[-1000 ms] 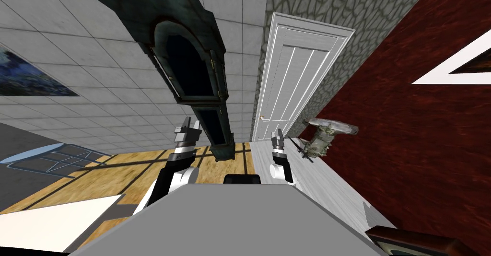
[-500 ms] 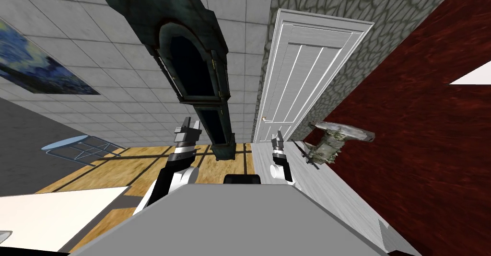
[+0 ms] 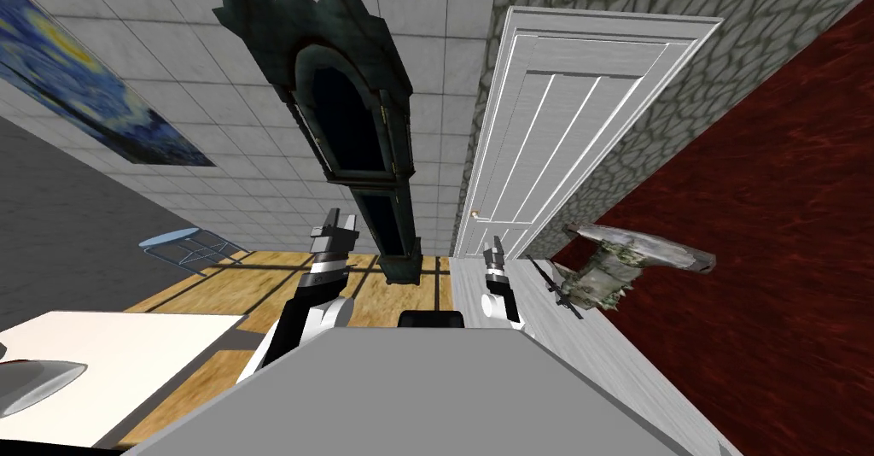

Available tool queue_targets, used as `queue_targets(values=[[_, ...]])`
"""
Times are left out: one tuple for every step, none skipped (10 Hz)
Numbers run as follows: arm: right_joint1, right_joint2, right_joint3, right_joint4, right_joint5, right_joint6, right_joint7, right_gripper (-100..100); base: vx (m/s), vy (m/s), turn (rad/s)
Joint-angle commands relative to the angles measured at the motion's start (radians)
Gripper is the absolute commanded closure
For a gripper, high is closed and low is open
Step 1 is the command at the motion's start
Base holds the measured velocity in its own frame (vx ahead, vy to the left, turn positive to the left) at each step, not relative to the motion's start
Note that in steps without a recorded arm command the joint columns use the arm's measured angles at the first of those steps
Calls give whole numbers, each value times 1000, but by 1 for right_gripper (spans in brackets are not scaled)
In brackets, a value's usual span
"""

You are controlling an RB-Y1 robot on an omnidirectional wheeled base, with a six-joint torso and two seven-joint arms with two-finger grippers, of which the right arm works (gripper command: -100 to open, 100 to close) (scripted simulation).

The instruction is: Pull the door open

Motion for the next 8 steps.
queue_targets(values=[[-18, -7, 0, 50, -22, -15, 3, -100, 53, -83, 116], [-18, -7, 0, 59, -22, -15, 3, -100, 38, -69, 69], [-30, -14, -1, 96, -38, -23, 3, -100, 22, -59, 151], [-41, -21, -2, 131, -54, -31, 3, -100, 56, -93, 182], [-53, -28, -4, 159, -70, -39, 3, -100, 65, -116, 190], [-53, -28, -4, 171, -70, -39, 3, -100, 35, -78, 86], [-65, -35, -5, 209, -86, -47, 3, -100, 26, -62, 114], [-76, -42, -6, 245, -101, -55, 4, -100, 37, -84, 222]])
